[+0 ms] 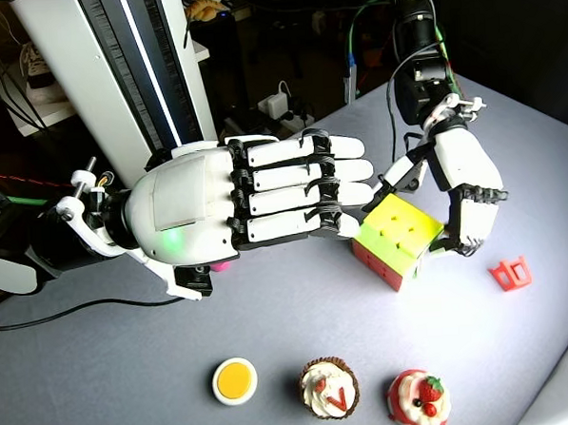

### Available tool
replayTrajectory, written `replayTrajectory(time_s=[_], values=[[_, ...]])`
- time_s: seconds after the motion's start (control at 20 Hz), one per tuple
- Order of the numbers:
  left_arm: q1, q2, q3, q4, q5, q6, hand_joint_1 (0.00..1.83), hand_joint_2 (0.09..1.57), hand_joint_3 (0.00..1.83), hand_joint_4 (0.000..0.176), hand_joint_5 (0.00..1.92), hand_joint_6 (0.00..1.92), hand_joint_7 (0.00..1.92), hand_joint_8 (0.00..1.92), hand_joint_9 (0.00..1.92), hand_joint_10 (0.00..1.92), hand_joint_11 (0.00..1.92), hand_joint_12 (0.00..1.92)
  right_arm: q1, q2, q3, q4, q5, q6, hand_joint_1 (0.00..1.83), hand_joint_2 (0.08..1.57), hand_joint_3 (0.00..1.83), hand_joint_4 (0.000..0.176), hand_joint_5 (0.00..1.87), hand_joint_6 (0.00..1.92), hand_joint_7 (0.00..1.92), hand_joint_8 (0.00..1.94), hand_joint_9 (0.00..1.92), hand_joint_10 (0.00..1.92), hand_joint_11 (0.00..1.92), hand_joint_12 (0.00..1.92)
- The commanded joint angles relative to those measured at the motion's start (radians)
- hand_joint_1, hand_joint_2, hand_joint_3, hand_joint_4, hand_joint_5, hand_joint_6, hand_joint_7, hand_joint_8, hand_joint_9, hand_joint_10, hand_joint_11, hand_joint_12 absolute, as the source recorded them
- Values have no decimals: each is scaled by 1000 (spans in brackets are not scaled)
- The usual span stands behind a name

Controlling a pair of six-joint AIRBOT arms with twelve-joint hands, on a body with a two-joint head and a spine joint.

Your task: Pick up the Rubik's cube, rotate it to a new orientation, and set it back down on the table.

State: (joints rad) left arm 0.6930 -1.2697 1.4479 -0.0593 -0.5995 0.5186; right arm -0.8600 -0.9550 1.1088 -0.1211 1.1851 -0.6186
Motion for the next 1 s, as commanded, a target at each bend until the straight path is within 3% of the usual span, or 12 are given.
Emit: replayTrajectory(time_s=[0.0,0.1,0.25,0.3,0.45,0.6,0.7,0.75,0.8,0.85,0.9,0.95], values=[[-4,8,-2,-7,-118,-8,823,1186,0,67,258,729,356,503,167,1028,4,1737,15,2,-4,23,127,6,0,1390,0,0,8,384,132,6,0,443,0,698],[5,25,-16,-10,-126,4,803,1146,0,66,278,334,349,137,122,724,0,1459,15,4,-5,25,127,6,0,1400,1,0,5,453,145,8,0,514,0,622],[17,48,-34,-12,-139,18,676,1043,0,124,119,17,34,1,3,45,0,217,15,8,-6,28,128,6,0,1384,0,0,0,506,144,4,0,523,0,515],[20,58,-42,-13,-143,27,620,980,0,132,11,0,0,0,0,1,0,8,15,9,-7,30,128,6,0,1385,0,0,0,485,117,3,0,437,0,336],[26,76,-58,-16,-157,44,601,911,0,132,0,0,0,0,0,0,0,0,15,12,-8,32,130,6,0,1379,0,0,0,408,72,8,0,367,0,181],[42,106,-88,-27,-229,50,598,872,0,175,0,0,0,0,0,0,0,0,15,15,-9,34,131,6,0,1363,0,0,0,222,4,1,0,193,0,3],[51,144,-131,-29,-316,70,517,858,0,176,0,0,0,0,0,0,0,0,15,25,-16,38,131,6,0,1359,0,0,0,141,0,0,0,142,0,0],[55,161,-150,-29,-355,83,117,833,0,147,0,0,0,0,0,0,0,0,15,30,-19,43,131,6,0,1337,0,0,0,5,0,0,0,7,0,0],[62,181,-172,-30,-398,97,49,901,7,170,0,0,0,0,0,0,0,0,15,38,-25,49,131,6,0,1335,0,0,0,0,0,0,0,1,0,0],[71,201,-194,-34,-441,110,49,901,7,170,0,0,0,0,0,0,0,0,15,46,-31,58,131,6,0,1335,0,0,0,0,0,0,0,1,0,0],[81,218,-211,-38,-477,119,9,939,23,116,0,0,0,0,0,0,0,0,15,57,-39,65,132,6,0,1316,0,0,0,0,0,0,0,0,0,0],[92,231,-226,-45,-513,128,1,952,26,127,0,0,0,0,0,0,0,0,14,67,-46,74,136,6,0,1307,0,0,0,0,0,0,0,0,0,0]])
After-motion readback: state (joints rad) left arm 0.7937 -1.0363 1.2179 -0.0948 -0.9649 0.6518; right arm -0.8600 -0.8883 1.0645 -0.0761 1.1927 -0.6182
